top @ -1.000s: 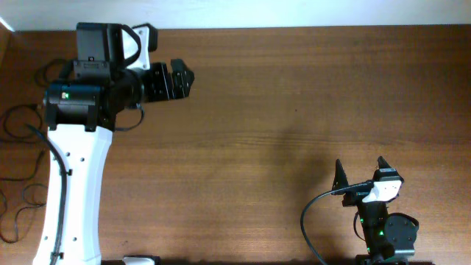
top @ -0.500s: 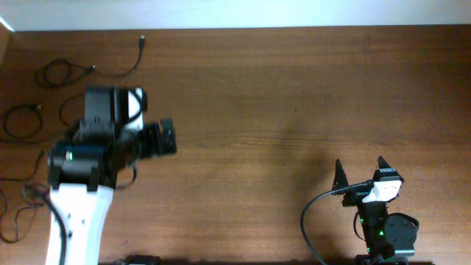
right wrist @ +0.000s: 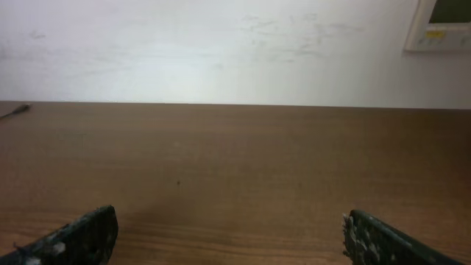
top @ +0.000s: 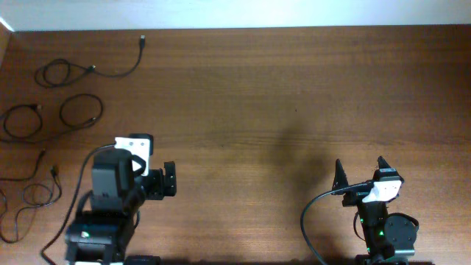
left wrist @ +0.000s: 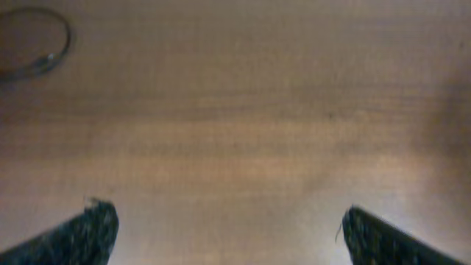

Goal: Untangle cables

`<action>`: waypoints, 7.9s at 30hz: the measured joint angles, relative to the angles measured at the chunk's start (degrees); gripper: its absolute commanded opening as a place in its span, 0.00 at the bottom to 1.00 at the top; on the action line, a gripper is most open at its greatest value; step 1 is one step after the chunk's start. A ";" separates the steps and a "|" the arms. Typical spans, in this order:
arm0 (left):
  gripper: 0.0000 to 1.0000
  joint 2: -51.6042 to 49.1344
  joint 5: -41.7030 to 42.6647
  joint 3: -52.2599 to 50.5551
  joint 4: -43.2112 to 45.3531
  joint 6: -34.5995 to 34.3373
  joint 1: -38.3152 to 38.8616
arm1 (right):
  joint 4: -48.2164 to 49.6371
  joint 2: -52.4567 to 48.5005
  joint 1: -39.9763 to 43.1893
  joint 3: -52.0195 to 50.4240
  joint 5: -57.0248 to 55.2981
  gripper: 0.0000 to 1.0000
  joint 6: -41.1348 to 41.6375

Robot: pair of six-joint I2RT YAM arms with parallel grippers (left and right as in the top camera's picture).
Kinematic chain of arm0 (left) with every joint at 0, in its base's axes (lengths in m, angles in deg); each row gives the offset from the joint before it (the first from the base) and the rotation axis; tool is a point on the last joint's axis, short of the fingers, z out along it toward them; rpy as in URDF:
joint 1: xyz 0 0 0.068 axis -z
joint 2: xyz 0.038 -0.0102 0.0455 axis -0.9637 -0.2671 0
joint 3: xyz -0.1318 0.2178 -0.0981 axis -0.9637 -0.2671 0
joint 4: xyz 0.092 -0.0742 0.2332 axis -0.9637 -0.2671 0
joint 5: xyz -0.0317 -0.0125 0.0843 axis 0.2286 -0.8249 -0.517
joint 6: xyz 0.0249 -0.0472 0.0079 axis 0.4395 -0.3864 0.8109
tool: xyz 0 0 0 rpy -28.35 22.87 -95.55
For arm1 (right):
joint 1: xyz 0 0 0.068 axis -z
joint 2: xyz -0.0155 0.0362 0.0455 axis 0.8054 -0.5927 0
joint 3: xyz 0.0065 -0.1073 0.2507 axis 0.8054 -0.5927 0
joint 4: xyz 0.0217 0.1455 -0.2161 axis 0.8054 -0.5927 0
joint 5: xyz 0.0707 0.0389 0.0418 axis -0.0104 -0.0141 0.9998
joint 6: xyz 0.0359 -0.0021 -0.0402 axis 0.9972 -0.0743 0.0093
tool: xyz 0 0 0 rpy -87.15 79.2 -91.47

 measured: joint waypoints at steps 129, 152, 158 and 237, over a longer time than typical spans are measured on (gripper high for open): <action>0.99 42.47 -2.29 -45.86 44.92 1.68 -1.09 | 0.00 0.00 0.00 0.00 0.02 0.98 0.00; 0.99 42.47 -2.29 -45.86 44.92 1.68 -1.09 | 0.00 0.00 0.00 0.00 0.02 0.98 -0.02; 0.99 42.47 -2.29 -45.86 44.92 1.68 -1.09 | -0.07 0.00 0.00 0.00 -0.83 0.98 -0.74; 0.99 42.47 -2.29 -45.86 44.89 1.68 -1.09 | -0.13 0.00 0.00 0.00 -1.07 0.98 -2.84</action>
